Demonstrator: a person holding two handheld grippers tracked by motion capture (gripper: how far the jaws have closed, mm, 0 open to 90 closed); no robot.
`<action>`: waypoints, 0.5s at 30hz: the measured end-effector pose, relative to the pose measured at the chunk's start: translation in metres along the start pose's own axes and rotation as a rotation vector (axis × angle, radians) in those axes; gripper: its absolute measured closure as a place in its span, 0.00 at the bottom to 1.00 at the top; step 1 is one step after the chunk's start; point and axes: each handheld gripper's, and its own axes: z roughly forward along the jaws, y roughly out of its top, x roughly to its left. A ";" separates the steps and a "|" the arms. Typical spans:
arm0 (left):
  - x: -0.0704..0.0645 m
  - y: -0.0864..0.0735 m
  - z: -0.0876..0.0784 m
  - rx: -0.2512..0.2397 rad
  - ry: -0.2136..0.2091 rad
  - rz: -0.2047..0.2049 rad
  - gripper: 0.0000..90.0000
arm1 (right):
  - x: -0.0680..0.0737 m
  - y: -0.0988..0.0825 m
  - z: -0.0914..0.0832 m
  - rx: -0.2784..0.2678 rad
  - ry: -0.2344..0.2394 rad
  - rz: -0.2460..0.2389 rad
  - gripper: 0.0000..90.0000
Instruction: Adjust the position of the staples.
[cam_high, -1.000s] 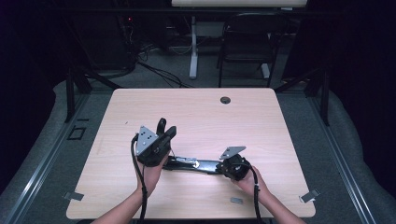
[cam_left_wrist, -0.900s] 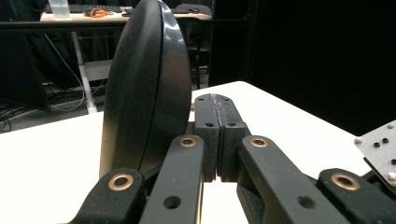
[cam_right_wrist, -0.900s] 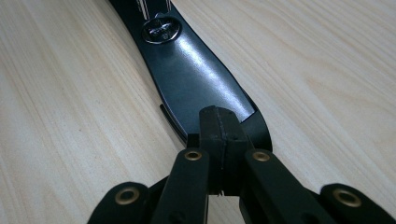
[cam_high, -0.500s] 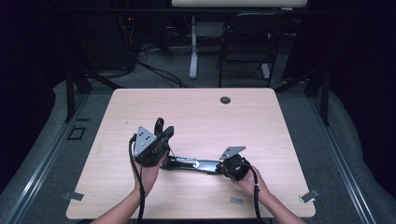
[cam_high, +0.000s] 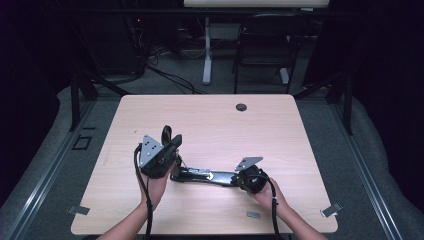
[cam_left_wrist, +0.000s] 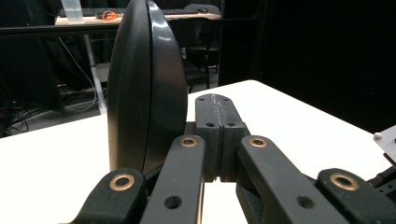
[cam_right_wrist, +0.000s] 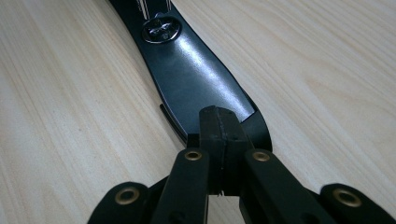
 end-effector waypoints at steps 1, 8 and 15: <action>0.000 0.000 0.000 0.000 0.002 -0.001 1.00 | 0.000 0.000 0.000 0.001 0.000 0.000 1.00; 0.007 -0.001 -0.006 -0.006 0.021 -0.021 1.00 | 0.000 0.000 0.000 -0.004 0.003 0.001 1.00; 0.011 -0.002 -0.009 -0.012 0.027 -0.040 1.00 | 0.001 0.001 0.000 0.006 -0.002 -0.004 1.00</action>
